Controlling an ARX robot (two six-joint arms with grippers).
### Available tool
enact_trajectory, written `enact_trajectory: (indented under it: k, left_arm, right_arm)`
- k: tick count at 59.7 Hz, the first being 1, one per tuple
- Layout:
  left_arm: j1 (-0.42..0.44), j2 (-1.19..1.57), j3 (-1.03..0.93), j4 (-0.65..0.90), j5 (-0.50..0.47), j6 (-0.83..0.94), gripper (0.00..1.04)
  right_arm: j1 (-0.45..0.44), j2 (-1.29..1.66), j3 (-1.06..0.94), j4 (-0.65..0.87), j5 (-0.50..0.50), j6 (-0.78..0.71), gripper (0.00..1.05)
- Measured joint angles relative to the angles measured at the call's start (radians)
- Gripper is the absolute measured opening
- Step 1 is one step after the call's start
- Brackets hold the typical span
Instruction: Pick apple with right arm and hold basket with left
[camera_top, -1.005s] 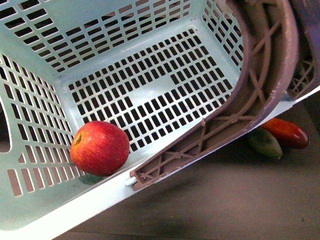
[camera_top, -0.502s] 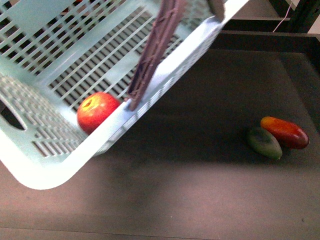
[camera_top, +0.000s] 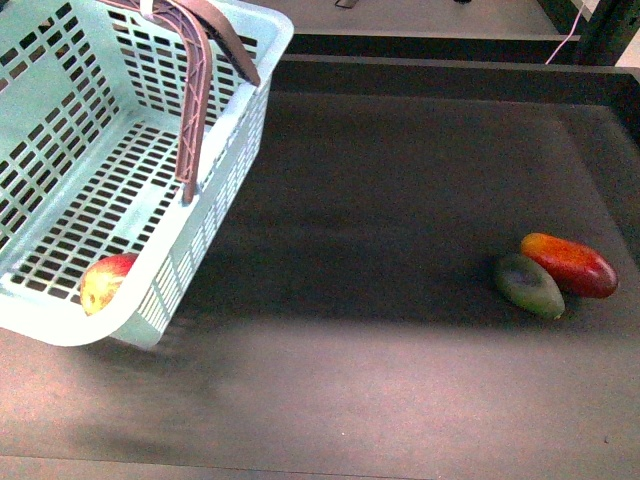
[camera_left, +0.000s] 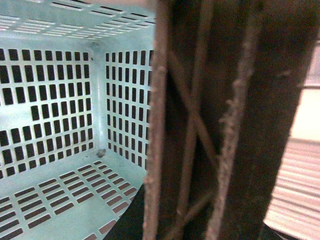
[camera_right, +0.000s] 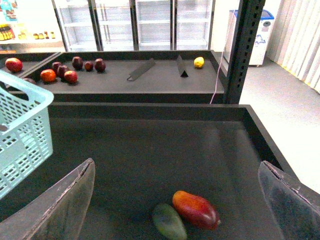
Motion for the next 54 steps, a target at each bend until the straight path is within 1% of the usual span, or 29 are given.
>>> enact_trajectory:
  k: [7, 19, 31, 32, 34, 36, 39, 43, 47, 54]
  left_arm:
    - [0.019, 0.047, 0.043, -0.036, -0.016, -0.012, 0.15]
    - [0.044, 0.115, 0.055, -0.074, -0.047, -0.036, 0.15]
    - [0.056, 0.145, 0.054, -0.100, -0.042, -0.050, 0.15]
    - [0.056, 0.145, 0.054, -0.102, -0.042, -0.050, 0.20]
    - [0.056, 0.145, 0.053, -0.106, -0.042, -0.050, 0.23]
    - [0.056, 0.145, 0.048, -0.106, -0.041, -0.051, 0.22]
    - [0.057, 0.145, 0.039, -0.105, -0.037, -0.053, 0.27]
    - [0.059, 0.136, 0.022, -0.098, -0.033, -0.054, 0.38]
    - [0.066, 0.109, -0.011, -0.097, -0.027, -0.061, 0.52]
    - [0.086, 0.044, -0.063, -0.096, -0.022, -0.068, 0.70]
  right_arm:
    - [0.000, 0.000, 0.000, 0.000, 0.000, 0.000, 0.96]
    - [0.000, 0.000, 0.000, 0.000, 0.000, 0.000, 0.96]
    - [0.000, 0.000, 0.000, 0.000, 0.000, 0.000, 0.96]
    - [0.000, 0.000, 0.000, 0.000, 0.000, 0.000, 0.96]
    - [0.000, 0.000, 0.000, 0.000, 0.000, 0.000, 0.96]
    - [0.000, 0.000, 0.000, 0.000, 0.000, 0.000, 0.96]
    - [0.000, 0.000, 0.000, 0.000, 0.000, 0.000, 0.96]
    - [0.000, 0.000, 0.000, 0.000, 0.000, 0.000, 0.96]
    - [0.000, 0.000, 0.000, 0.000, 0.000, 0.000, 0.96]
    - [0.000, 0.000, 0.000, 0.000, 0.000, 0.000, 0.96]
